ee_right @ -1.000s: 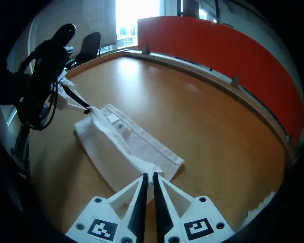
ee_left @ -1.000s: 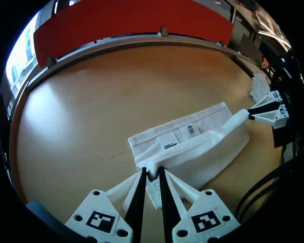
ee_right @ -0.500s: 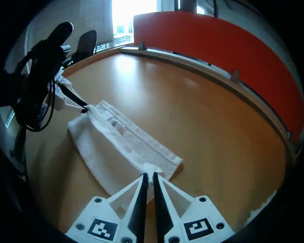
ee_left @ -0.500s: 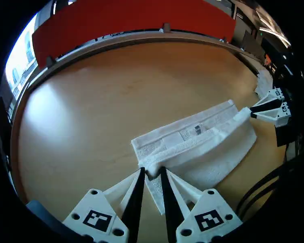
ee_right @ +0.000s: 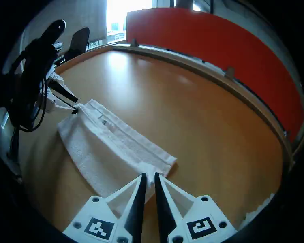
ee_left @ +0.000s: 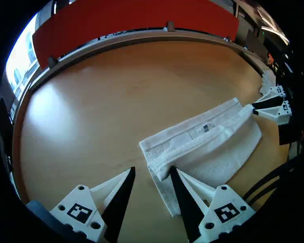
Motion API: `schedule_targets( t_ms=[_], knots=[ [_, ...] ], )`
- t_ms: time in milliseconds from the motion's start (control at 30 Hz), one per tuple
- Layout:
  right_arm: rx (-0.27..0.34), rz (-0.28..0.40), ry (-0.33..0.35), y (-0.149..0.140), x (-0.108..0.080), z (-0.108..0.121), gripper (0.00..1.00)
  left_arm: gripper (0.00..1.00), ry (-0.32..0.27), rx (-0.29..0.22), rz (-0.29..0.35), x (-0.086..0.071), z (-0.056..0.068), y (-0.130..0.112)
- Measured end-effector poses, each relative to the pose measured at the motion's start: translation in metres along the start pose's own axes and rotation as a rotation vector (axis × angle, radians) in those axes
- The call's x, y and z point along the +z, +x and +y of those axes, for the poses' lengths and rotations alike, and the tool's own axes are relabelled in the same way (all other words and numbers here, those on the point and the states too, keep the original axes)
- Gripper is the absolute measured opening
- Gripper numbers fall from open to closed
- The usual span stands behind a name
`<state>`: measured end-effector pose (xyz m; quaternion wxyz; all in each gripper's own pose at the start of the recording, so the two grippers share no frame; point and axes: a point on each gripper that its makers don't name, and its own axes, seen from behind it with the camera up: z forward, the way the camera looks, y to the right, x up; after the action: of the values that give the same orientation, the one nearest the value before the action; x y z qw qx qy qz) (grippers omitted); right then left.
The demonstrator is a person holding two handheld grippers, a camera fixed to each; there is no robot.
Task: Fold towel
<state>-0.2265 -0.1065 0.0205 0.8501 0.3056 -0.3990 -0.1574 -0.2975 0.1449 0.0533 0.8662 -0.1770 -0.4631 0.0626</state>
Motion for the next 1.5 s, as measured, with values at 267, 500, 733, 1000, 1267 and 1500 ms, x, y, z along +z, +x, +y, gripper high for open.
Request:
schedule_targets(
  t_ms=[267, 500, 733, 1000, 1267, 1500],
  knots=[
    [0.009, 0.001, -0.038, 0.005, 0.001, 0.011, 0.32, 0.79, 0.034, 0.011, 0.006, 0.001, -0.010, 0.007],
    [0.005, -0.001, -0.078, 0.008, 0.000, 0.023, 0.66, 0.97, 0.069, 0.017, 0.016, 0.001, -0.021, 0.011],
    [0.019, 0.001, -0.102, 0.007, 0.001, 0.030, 0.95, 0.97, 0.084, 0.000, 0.028, -0.002, -0.027, 0.013],
    [0.032, 0.019, -0.127, 0.014, 0.001, 0.036, 0.95, 0.97, 0.100, 0.002, 0.043, -0.006, -0.031, 0.020],
    [0.028, 0.030, -0.135, 0.018, -0.001, 0.038, 0.95, 0.98, 0.108, -0.005, 0.052, -0.009, -0.034, 0.023],
    [0.029, 0.039, -0.139, 0.022, -0.003, 0.038, 0.95, 0.97, 0.115, -0.008, 0.059, -0.012, -0.037, 0.025]
  ],
)
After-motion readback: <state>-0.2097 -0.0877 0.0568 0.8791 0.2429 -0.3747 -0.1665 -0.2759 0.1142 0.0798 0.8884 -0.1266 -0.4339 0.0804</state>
